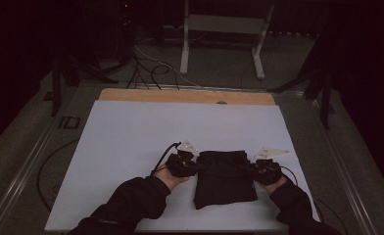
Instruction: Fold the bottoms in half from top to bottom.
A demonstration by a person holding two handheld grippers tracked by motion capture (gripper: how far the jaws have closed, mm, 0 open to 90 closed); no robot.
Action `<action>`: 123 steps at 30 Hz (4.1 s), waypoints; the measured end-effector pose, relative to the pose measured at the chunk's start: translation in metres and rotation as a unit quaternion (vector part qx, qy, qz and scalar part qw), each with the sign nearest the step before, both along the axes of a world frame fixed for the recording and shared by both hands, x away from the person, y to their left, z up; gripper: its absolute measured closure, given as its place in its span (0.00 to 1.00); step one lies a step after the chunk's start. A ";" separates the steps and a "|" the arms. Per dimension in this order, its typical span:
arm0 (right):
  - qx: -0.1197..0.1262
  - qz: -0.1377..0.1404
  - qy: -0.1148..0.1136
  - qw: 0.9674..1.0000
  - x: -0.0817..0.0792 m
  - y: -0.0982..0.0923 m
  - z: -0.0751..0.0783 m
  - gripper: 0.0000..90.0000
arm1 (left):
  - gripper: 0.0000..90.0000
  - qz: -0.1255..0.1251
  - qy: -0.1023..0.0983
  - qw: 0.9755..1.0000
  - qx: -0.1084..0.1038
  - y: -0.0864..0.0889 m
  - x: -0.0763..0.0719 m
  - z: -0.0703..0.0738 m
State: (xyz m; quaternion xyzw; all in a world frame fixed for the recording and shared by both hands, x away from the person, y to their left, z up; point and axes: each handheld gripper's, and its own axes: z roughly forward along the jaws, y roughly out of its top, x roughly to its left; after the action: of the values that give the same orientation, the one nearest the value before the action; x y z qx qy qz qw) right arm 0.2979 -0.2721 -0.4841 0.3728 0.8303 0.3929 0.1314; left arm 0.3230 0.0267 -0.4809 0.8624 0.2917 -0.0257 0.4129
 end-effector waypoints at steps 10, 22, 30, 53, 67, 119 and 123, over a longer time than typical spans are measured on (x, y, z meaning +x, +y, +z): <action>-0.028 -0.006 0.005 1.000 -0.004 0.000 -0.011 0.94 | 0.96 -0.011 0.003 1.000 0.009 -0.001 -0.007 -0.007; -0.028 0.001 0.030 0.999 -0.003 0.001 -0.023 0.94 | 0.96 -0.012 0.010 0.999 0.029 0.000 -0.009 -0.016; -0.029 0.001 0.032 0.999 -0.005 0.001 -0.024 0.94 | 0.95 -0.014 0.021 0.999 0.030 0.000 -0.008 -0.019; -0.015 -0.002 0.045 0.999 -0.006 -0.002 -0.022 0.78 | 0.78 -0.024 0.009 1.000 0.014 0.002 -0.009 -0.015; -0.012 -0.052 -0.022 0.998 0.001 -0.023 0.022 0.65 | 0.70 0.005 -0.033 0.999 -0.007 0.029 -0.005 0.022; 0.027 0.056 0.056 0.997 0.010 -0.010 -0.009 1.00 | 1.00 -0.051 -0.001 0.998 -0.023 0.000 -0.008 -0.007; 0.026 0.058 0.058 0.996 0.001 -0.010 -0.008 1.00 | 0.99 -0.060 -0.011 0.998 -0.025 0.000 -0.014 -0.005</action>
State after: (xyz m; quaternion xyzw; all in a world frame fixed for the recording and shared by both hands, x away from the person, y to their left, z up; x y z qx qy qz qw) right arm 0.2989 -0.2820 -0.4922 0.3491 0.8465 0.3987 0.0505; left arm 0.3085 0.0265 -0.4863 0.8680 0.2341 -0.0488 0.4353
